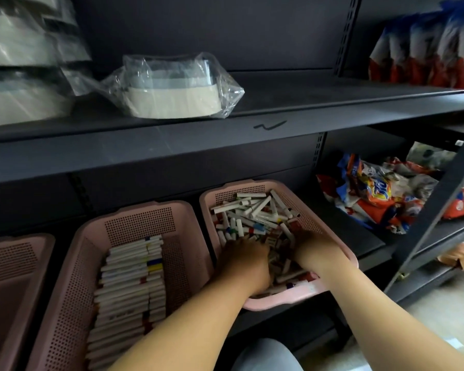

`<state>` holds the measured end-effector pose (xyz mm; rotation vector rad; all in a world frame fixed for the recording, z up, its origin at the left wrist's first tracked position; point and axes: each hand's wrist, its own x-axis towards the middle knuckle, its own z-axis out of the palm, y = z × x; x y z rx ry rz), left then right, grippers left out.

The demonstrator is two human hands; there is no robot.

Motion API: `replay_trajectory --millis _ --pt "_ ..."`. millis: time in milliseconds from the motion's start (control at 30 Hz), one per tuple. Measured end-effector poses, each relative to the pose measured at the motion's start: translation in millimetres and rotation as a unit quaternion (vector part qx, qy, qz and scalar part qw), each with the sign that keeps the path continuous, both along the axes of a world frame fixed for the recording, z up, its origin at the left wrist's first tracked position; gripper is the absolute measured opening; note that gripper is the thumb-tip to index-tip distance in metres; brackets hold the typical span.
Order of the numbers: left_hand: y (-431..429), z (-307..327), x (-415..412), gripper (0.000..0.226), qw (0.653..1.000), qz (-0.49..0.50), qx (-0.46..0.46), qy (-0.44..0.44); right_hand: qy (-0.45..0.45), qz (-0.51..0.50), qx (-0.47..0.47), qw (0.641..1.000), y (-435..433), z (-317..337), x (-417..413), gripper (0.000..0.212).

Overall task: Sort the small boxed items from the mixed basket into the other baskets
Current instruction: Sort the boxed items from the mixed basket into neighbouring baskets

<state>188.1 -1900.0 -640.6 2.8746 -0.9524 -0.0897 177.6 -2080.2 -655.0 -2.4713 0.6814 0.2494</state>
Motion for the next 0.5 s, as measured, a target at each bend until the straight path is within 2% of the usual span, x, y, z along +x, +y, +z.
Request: replay_trajectory --millis 67,133,200,333,433,500 --pt "0.6 1.8 -0.9 0.037 1.000 -0.007 0.009 0.001 -0.017 0.021 -0.017 0.999 1.1 2.7 -2.4 0.019" --pt "1.2 2.9 -0.6 0.038 1.000 -0.005 0.003 0.013 -0.056 0.027 -0.004 0.998 0.2 2.2 -1.9 0.028" --pt "3.1 2.8 1.3 0.032 0.999 0.003 -0.030 0.029 -0.064 0.015 0.031 0.997 1.7 6.4 -1.9 0.029" --pt "6.8 1.1 6.5 0.028 0.993 0.021 -0.093 0.072 -0.063 -0.013 0.013 0.998 4.7 15.8 3.0 0.022" --pt "4.6 -2.1 8.5 0.037 0.997 0.001 -0.055 0.063 -0.107 -0.006 0.043 0.993 3.4 17.0 1.9 0.016" --pt "3.8 -4.2 10.1 0.034 0.996 0.006 -0.061 0.060 -0.121 -0.012 0.052 0.991 2.4 16.8 2.8 0.015"
